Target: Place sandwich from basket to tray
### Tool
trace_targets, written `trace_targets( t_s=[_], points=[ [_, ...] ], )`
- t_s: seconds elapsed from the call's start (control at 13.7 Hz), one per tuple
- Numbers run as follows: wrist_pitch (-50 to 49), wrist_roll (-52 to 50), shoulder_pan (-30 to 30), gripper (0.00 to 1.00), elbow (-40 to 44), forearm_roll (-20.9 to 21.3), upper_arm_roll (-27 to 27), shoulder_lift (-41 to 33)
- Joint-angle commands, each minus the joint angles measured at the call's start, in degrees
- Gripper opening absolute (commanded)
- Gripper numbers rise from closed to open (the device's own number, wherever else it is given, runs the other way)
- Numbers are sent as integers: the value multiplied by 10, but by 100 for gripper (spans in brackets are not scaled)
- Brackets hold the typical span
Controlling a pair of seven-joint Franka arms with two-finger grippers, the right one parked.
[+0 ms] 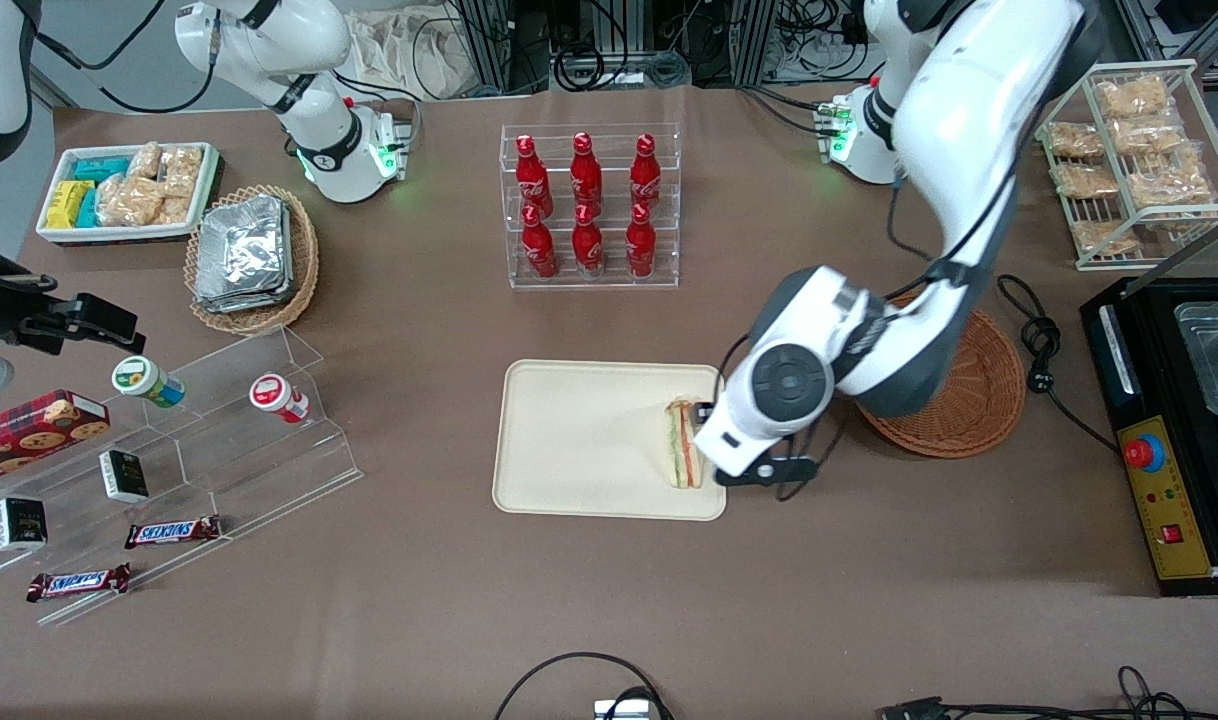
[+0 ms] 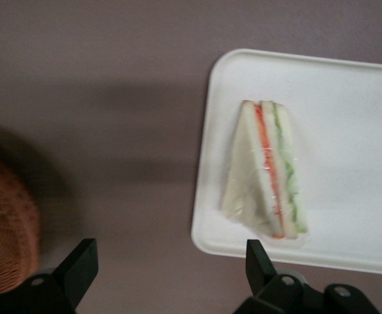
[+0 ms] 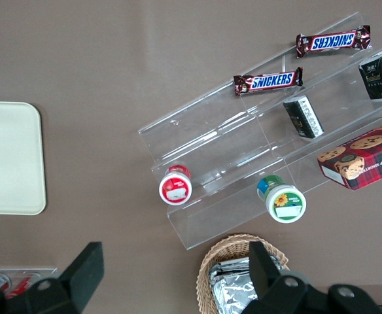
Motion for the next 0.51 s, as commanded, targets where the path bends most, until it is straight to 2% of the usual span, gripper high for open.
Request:
trace_targets(
  t_s=[0.0, 0.29, 0.44],
  points=[
    [1, 33, 51, 100, -114, -38, -3, -116],
    [86, 86, 115, 100, -301, -87, -3, -278],
    [106, 93, 124, 100, -340, -97, -2, -320]
  ],
)
